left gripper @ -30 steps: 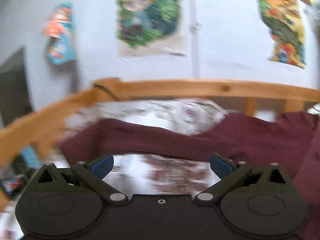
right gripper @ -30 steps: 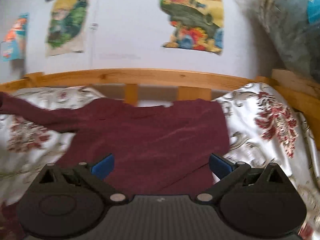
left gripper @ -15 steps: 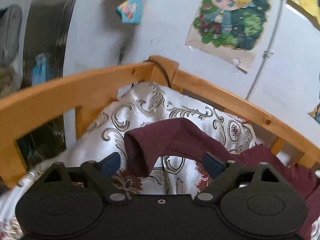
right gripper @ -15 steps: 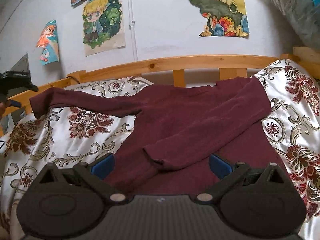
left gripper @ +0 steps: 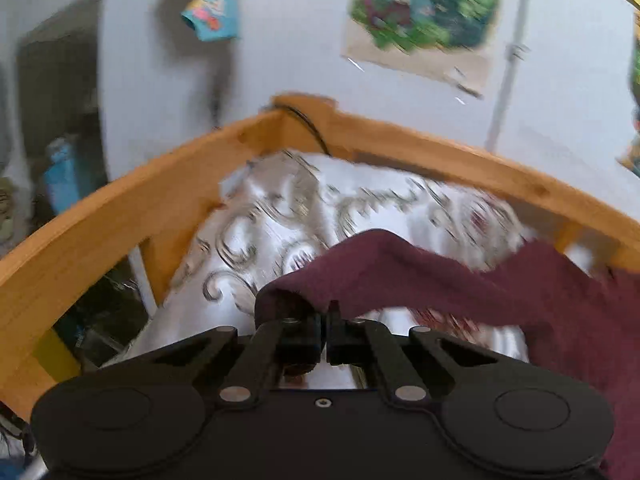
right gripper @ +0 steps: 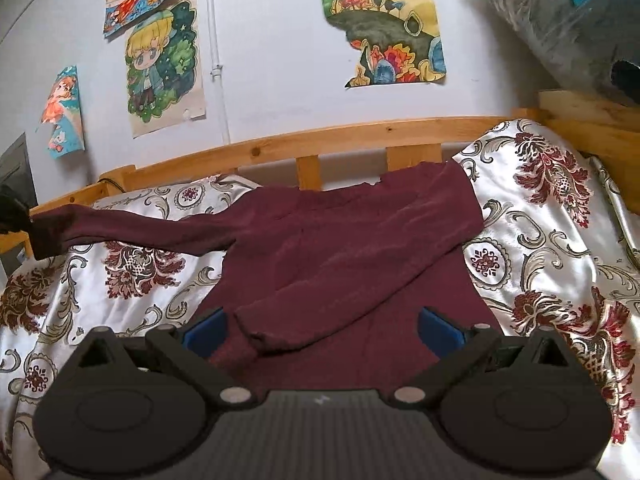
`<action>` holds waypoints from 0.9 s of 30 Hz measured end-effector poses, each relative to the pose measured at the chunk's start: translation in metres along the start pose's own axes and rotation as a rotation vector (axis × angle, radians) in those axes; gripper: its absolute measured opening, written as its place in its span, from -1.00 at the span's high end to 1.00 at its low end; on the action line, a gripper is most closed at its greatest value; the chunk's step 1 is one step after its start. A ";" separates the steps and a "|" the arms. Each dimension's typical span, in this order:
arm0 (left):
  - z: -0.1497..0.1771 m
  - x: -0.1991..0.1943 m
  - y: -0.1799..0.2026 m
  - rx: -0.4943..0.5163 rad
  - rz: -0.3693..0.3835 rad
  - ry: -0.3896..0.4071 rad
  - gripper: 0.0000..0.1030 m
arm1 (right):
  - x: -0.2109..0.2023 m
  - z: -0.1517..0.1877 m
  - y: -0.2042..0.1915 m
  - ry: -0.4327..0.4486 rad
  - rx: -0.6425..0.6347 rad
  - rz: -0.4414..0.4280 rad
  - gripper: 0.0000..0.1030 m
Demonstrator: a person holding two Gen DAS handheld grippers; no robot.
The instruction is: Fold small clothes
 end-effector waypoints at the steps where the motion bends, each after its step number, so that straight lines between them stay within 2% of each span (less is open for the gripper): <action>1: 0.001 -0.005 -0.001 0.017 0.040 -0.019 0.98 | -0.001 0.000 0.000 -0.002 -0.006 0.000 -1.00; 3: 0.005 -0.015 -0.001 0.065 0.094 -0.042 0.98 | -0.002 -0.001 -0.001 -0.001 -0.018 0.001 -1.00; 6: 0.016 -0.027 0.000 0.154 0.127 -0.067 0.98 | -0.003 -0.001 -0.004 0.002 -0.028 -0.004 -1.00; 13: 0.056 -0.026 0.005 0.229 0.203 -0.185 0.95 | -0.005 -0.001 -0.010 0.004 -0.029 -0.017 -1.00; 15: 0.064 -0.023 0.007 0.230 0.209 -0.225 0.83 | -0.006 0.000 -0.011 0.004 -0.035 -0.020 -1.00; 17: 0.068 -0.021 0.005 0.212 0.197 -0.251 0.40 | -0.007 0.000 -0.011 0.005 -0.038 -0.022 -1.00; 18: 0.069 -0.021 0.003 0.200 0.190 -0.254 0.31 | -0.007 0.000 -0.011 0.007 -0.039 -0.021 -1.00; 20: 0.068 -0.025 0.000 0.178 0.175 -0.243 0.00 | -0.009 -0.001 -0.010 0.010 -0.039 -0.019 -1.00; 25: 0.059 -0.030 0.004 0.235 0.105 -0.183 -0.42 | -0.010 -0.001 -0.007 0.011 -0.028 -0.010 -1.00; 27: 0.056 -0.025 0.010 0.259 0.107 -0.176 -0.46 | -0.009 0.000 -0.006 0.007 -0.023 -0.008 -1.00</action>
Point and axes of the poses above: each gripper's, at about its wrist camera, not at the fingertips, and x roughly the way its jaws point, y to its right, z to its underside, the point moved 5 cm from there along x, roughly the way its jaws point, and after that the axes turned 14 degrees about x, right-handed, at the moved point
